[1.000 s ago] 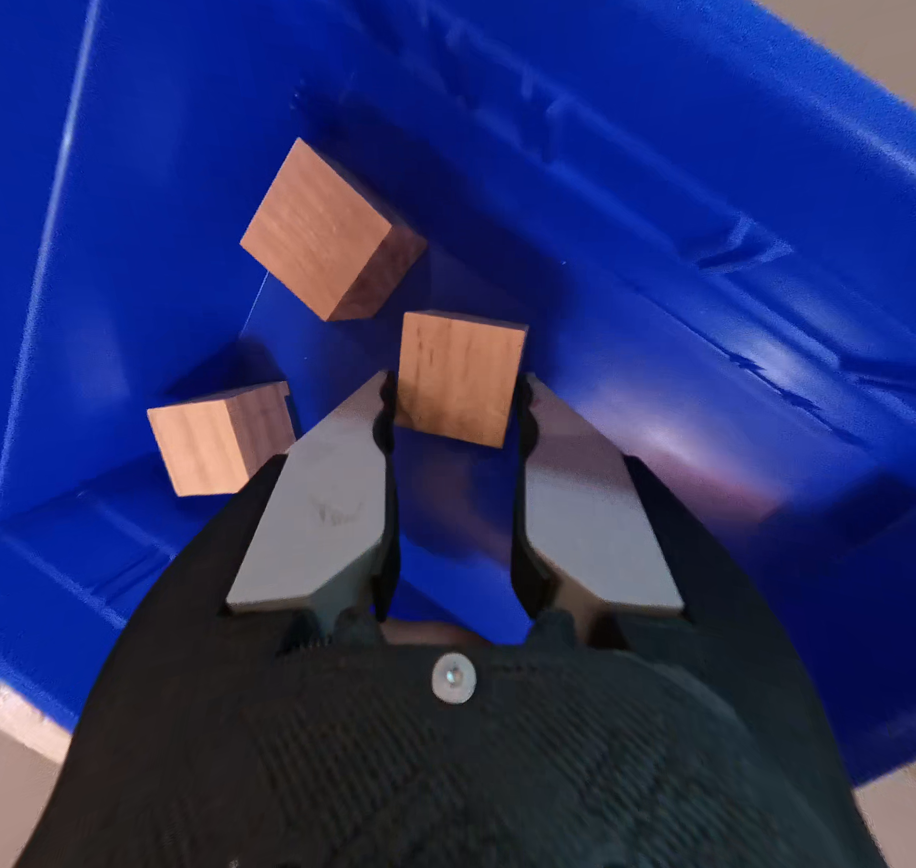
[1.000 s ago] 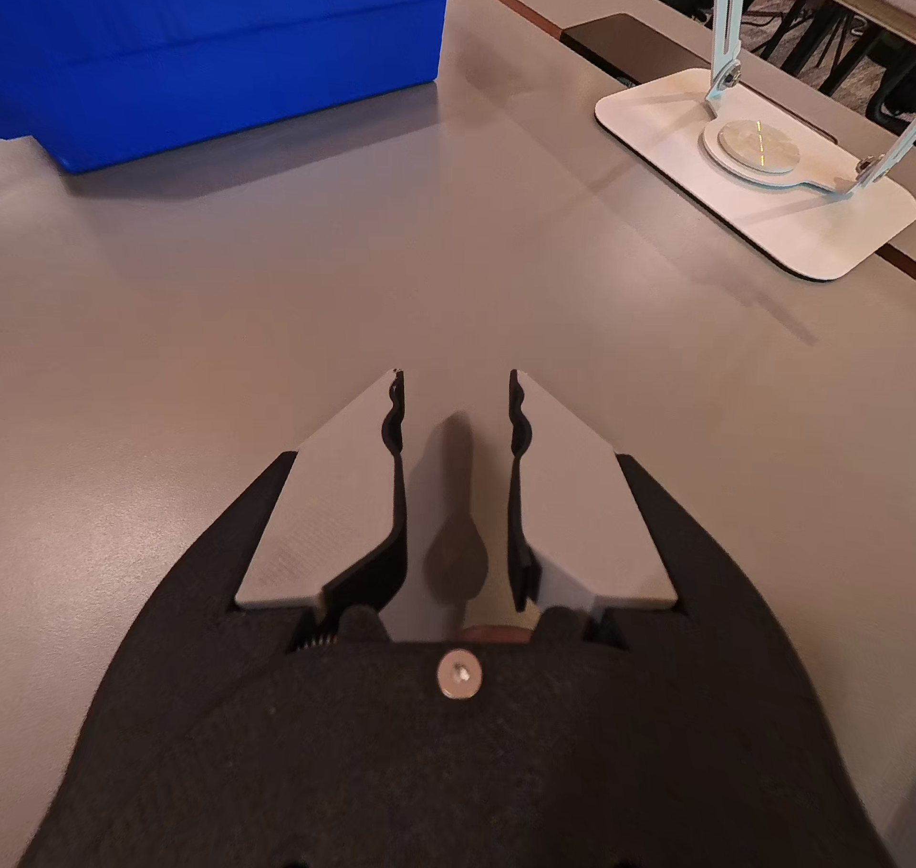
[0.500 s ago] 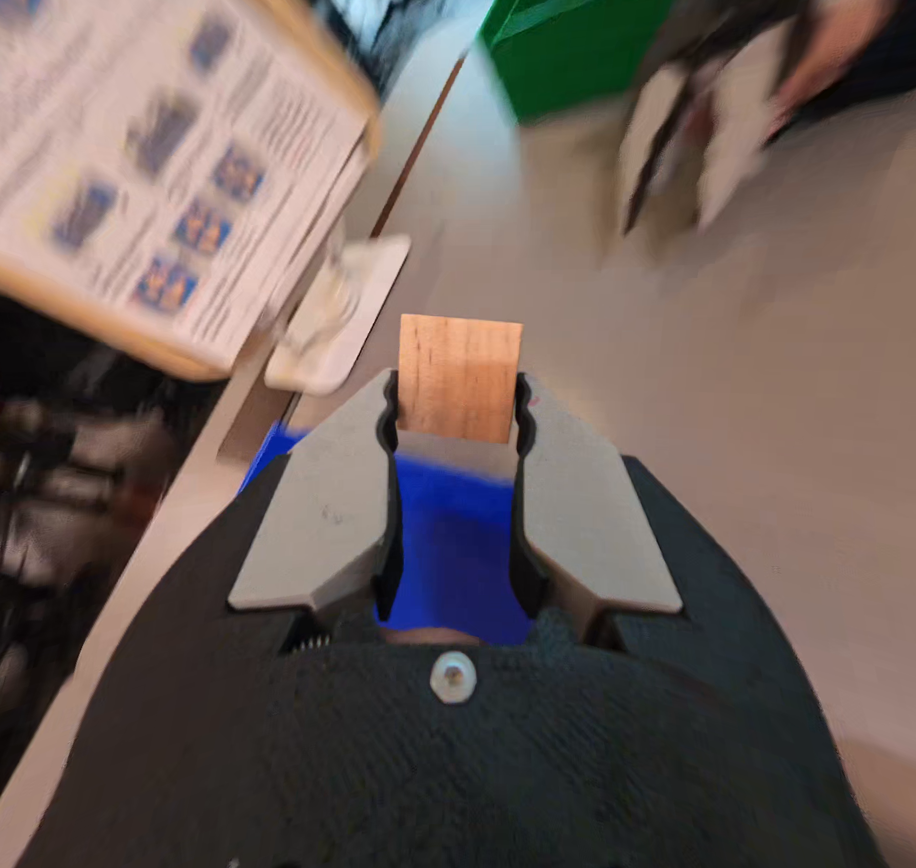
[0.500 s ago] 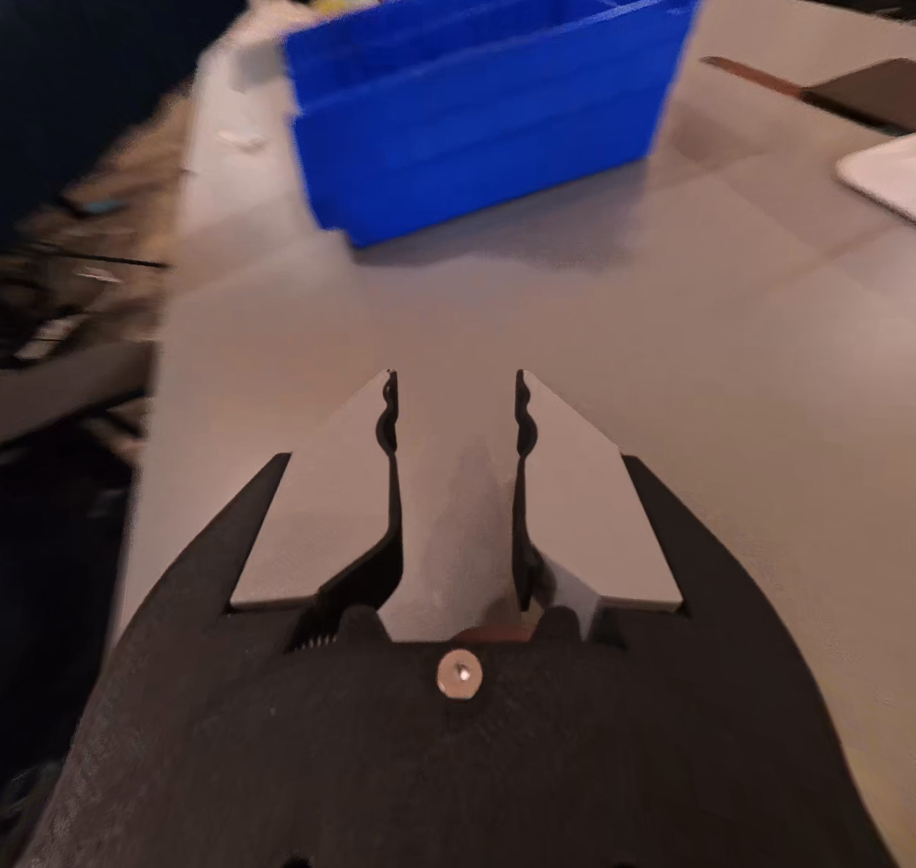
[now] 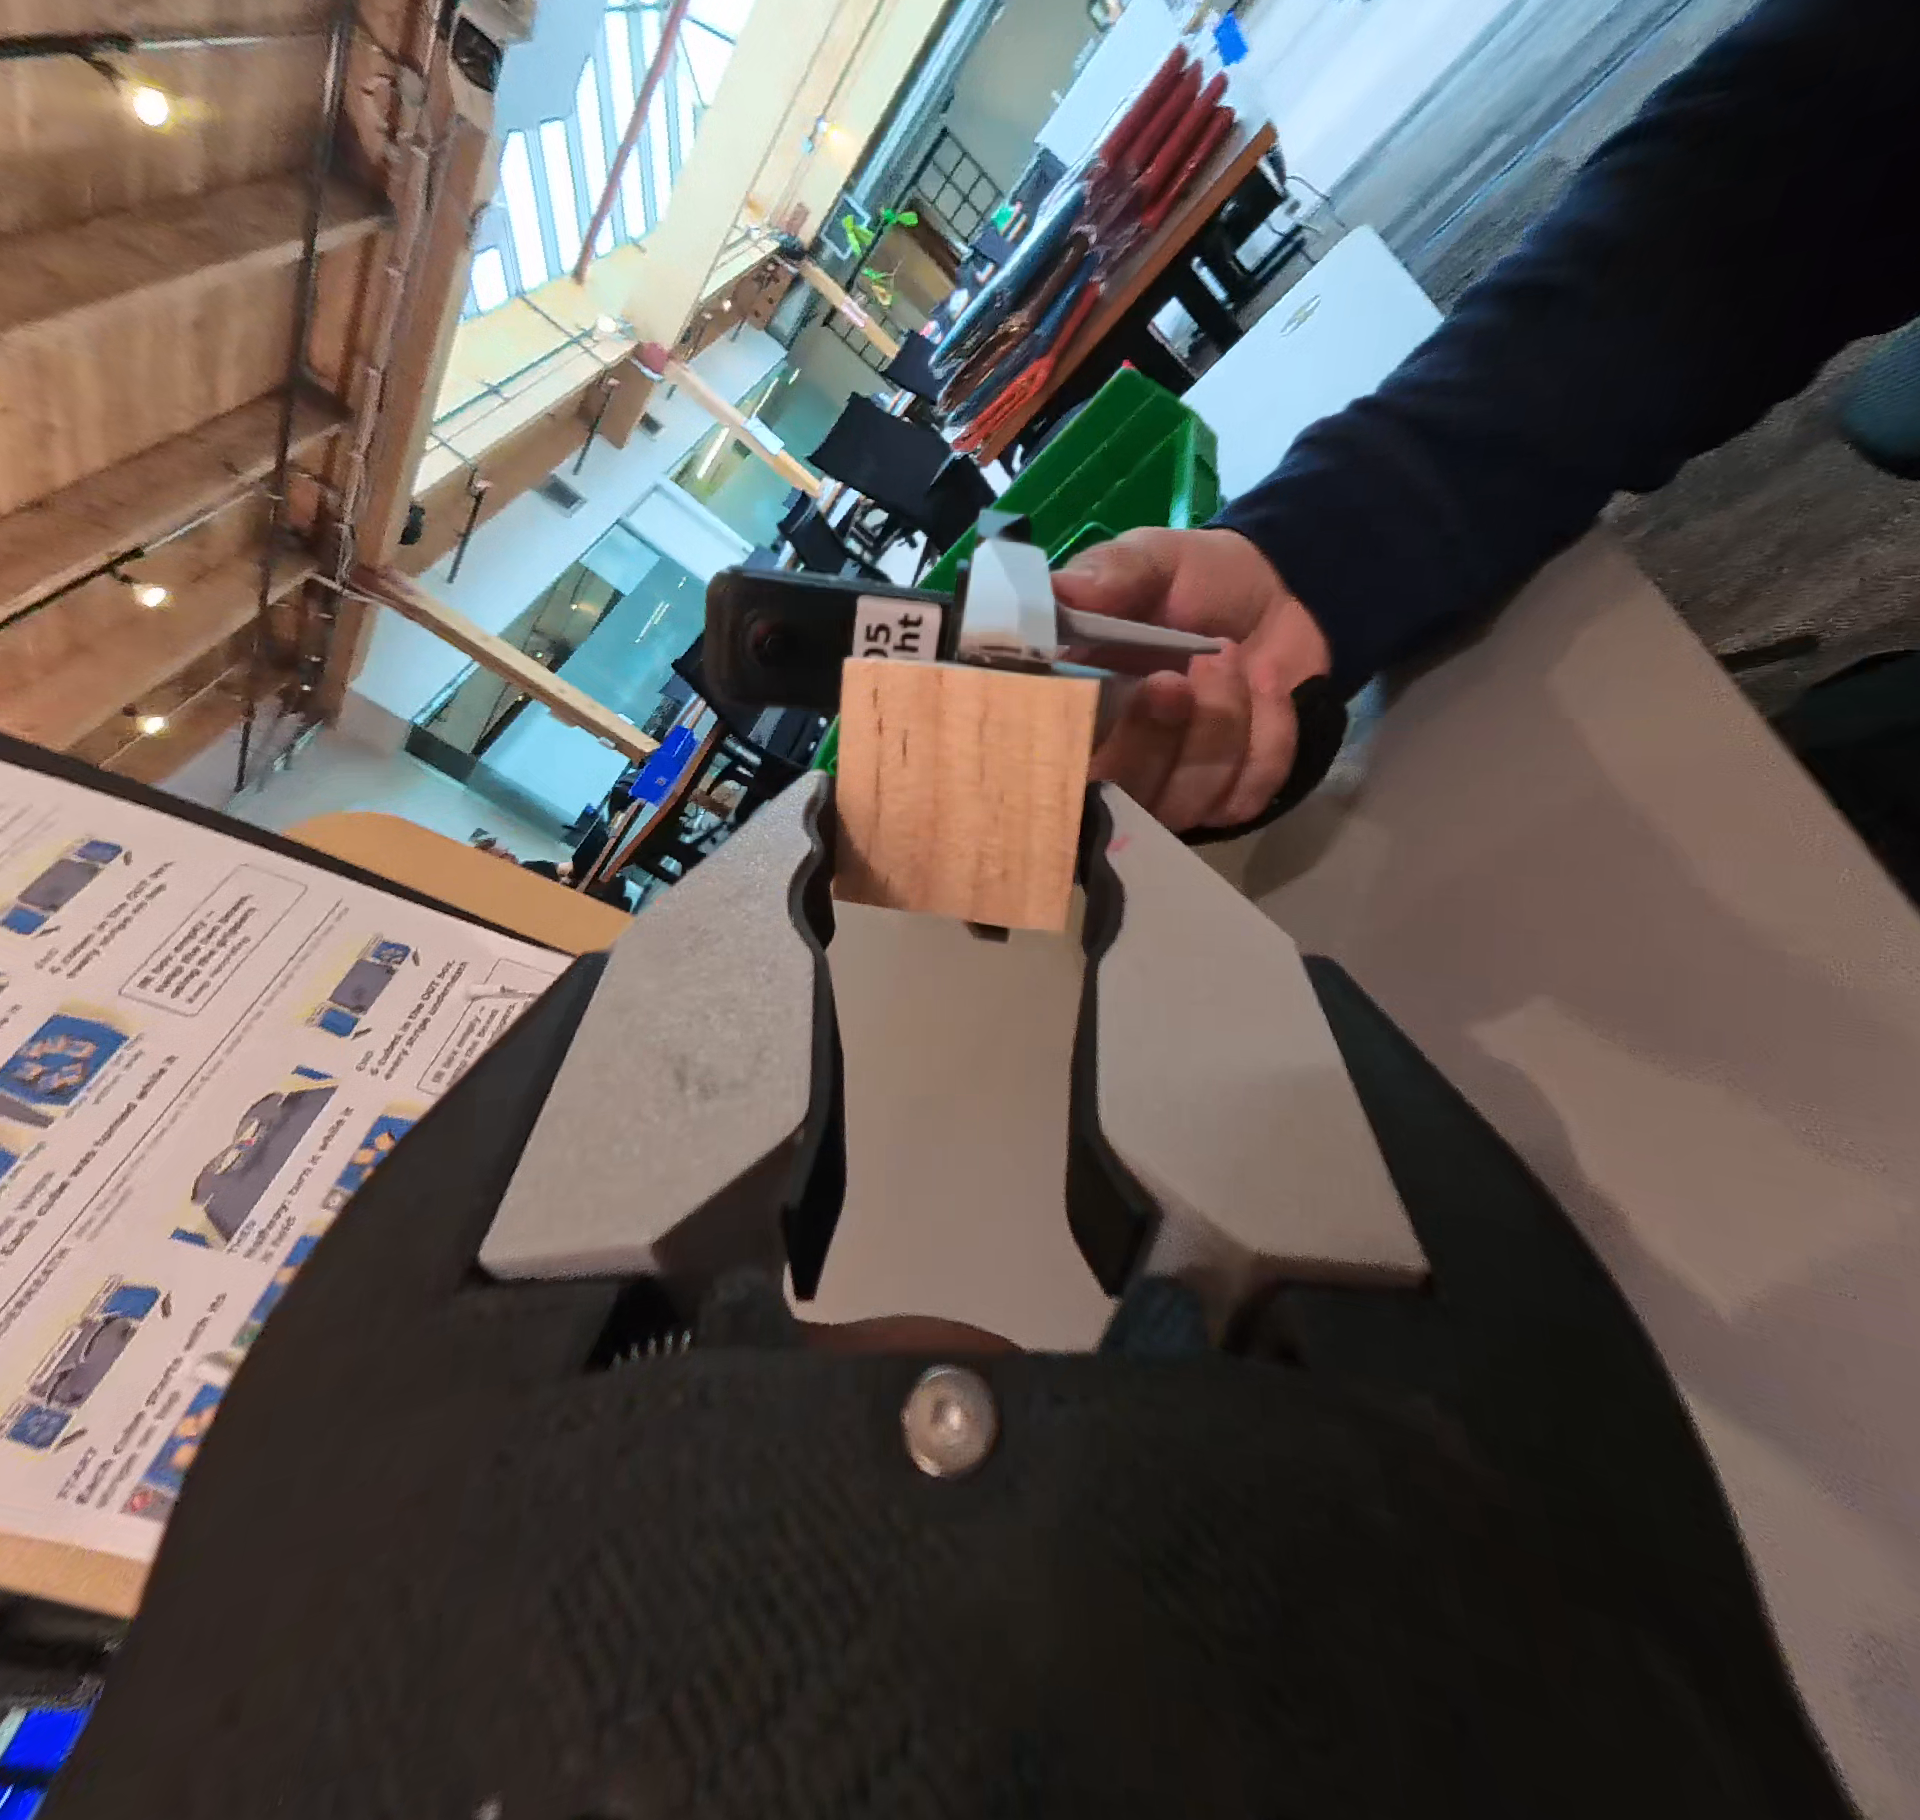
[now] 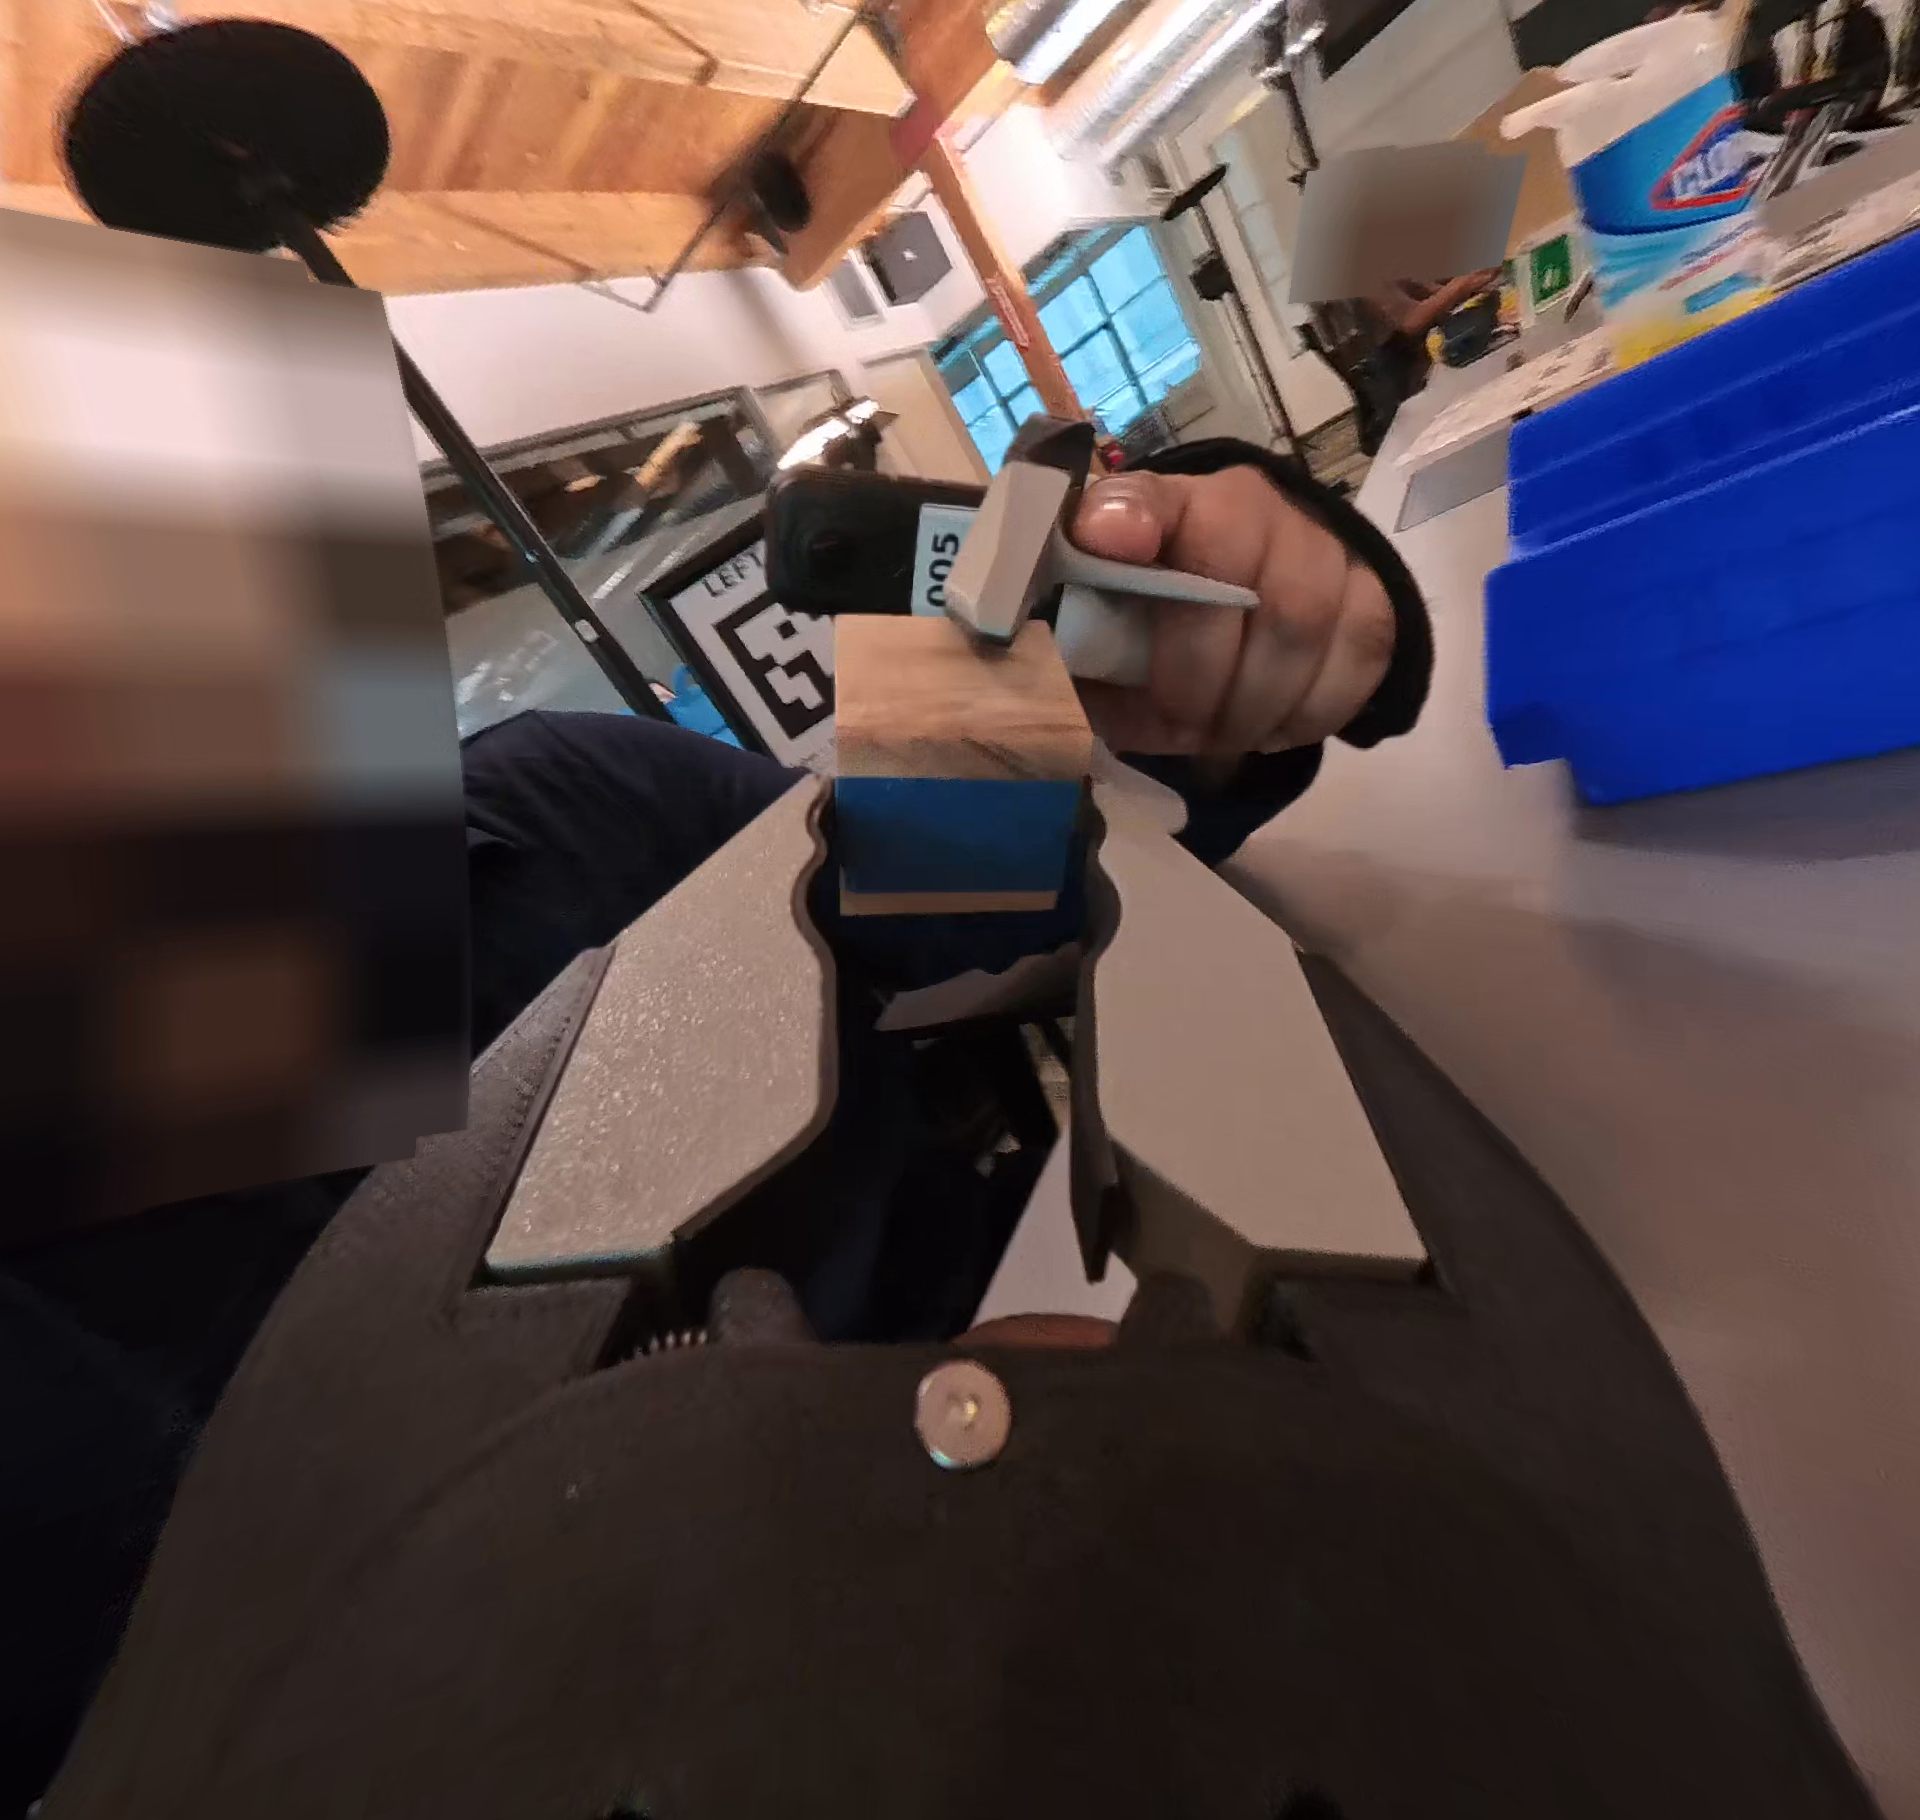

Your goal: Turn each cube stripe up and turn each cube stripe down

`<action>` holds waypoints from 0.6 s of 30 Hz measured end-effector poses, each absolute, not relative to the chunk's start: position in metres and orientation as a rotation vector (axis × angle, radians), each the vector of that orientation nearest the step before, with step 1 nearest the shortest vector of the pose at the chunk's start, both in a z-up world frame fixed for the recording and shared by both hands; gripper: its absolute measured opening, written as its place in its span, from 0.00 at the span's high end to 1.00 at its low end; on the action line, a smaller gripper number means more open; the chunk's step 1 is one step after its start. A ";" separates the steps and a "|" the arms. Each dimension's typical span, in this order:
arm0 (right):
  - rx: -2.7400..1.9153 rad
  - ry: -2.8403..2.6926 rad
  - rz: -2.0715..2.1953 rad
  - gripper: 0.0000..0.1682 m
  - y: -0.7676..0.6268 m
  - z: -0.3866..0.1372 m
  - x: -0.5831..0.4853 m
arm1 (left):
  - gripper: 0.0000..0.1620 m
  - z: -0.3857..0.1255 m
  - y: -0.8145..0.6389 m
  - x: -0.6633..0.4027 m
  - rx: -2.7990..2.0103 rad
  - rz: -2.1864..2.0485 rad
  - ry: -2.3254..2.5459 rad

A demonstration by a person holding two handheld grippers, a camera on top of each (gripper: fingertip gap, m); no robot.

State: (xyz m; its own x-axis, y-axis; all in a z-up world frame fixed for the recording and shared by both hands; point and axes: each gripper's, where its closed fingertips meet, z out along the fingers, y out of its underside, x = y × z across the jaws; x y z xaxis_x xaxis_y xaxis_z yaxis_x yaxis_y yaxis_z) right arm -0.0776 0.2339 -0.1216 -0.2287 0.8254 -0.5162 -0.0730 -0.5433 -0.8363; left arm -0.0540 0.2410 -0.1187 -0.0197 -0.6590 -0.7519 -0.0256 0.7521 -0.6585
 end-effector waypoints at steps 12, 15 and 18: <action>-1.639 -0.874 0.648 0.75 0.314 -0.164 -0.051 | 0.71 -0.168 0.306 -0.041 -0.757 -0.305 1.428; -1.624 -0.860 0.491 0.75 0.321 -0.164 -0.044 | 0.69 -0.163 0.311 -0.042 -0.827 -0.360 1.372; -1.588 -0.770 0.374 0.75 0.330 -0.148 -0.023 | 0.72 -0.164 0.324 -0.043 -0.918 -0.376 1.307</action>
State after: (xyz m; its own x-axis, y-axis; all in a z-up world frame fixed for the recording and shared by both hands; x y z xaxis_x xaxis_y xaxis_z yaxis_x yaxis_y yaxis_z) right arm -0.0232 0.3301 -0.1483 0.7228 0.6643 0.1904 0.2606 -0.0069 -0.9654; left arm -0.0432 0.3241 -0.1644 0.2645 -0.7057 -0.6573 -0.2483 0.6087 -0.7535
